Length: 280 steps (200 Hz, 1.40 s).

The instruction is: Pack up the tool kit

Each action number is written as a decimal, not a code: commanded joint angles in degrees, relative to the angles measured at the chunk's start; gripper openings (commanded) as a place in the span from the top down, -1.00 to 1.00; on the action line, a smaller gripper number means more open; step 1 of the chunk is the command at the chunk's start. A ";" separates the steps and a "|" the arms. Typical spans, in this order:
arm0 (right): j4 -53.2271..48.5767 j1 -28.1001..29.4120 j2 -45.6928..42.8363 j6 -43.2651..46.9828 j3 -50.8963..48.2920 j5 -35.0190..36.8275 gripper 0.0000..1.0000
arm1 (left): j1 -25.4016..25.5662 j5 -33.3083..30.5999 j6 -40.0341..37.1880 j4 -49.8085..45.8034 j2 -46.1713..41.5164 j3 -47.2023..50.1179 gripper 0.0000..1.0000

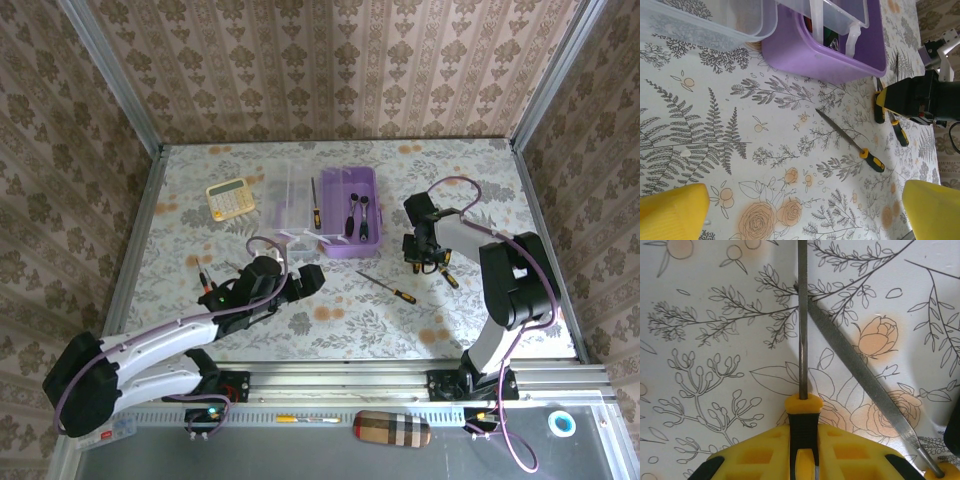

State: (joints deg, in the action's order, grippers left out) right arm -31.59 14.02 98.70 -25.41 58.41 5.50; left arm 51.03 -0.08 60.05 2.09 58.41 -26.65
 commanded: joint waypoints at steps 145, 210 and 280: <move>-1.13 1.35 -10.19 -0.26 2.76 -4.42 0.65 | -0.98 -4.51 -1.00 -8.03 -6.90 0.23 -1.00; -1.45 4.93 -13.17 -0.31 6.22 -5.06 0.65 | -2.54 -23.02 2.90 -28.56 -23.86 -0.55 -1.00; -1.36 15.38 -3.98 -1.83 20.28 -6.19 0.66 | -5.83 -26.06 5.94 -40.36 -38.73 1.49 -1.00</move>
State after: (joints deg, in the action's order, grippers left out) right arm -32.10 26.52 90.06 -26.04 73.19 0.43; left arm 45.82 -24.10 64.14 -33.17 22.39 -26.50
